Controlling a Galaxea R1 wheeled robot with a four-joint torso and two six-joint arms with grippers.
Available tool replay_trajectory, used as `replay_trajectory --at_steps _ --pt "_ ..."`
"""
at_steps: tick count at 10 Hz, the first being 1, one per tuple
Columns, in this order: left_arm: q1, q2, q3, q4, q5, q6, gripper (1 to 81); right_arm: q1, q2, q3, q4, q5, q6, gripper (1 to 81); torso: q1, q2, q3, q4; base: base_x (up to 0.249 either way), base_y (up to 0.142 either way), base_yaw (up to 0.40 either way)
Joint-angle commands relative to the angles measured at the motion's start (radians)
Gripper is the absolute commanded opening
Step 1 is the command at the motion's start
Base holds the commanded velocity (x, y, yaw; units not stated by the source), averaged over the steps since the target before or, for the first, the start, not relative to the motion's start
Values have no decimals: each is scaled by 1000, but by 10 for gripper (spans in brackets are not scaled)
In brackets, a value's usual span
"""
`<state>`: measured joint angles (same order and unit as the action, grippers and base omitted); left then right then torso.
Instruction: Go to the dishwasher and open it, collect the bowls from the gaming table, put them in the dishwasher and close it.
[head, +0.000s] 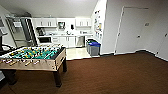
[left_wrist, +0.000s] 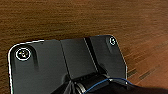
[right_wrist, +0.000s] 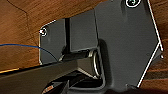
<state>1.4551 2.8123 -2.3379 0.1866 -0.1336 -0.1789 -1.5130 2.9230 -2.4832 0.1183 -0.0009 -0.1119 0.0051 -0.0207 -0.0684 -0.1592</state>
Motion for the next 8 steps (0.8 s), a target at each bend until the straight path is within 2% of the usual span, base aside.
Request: replay_trajectory --at_steps 1,8 --pt "-46 -6 15 -4 39 4 811 45 -8 8 6 -62 0 811 0 0 0 0 159 0 0" --pt "-45 6 15 4 37 4 811 47 -8 4 7 -62 0 811 1 0 0 0 172 0 0"
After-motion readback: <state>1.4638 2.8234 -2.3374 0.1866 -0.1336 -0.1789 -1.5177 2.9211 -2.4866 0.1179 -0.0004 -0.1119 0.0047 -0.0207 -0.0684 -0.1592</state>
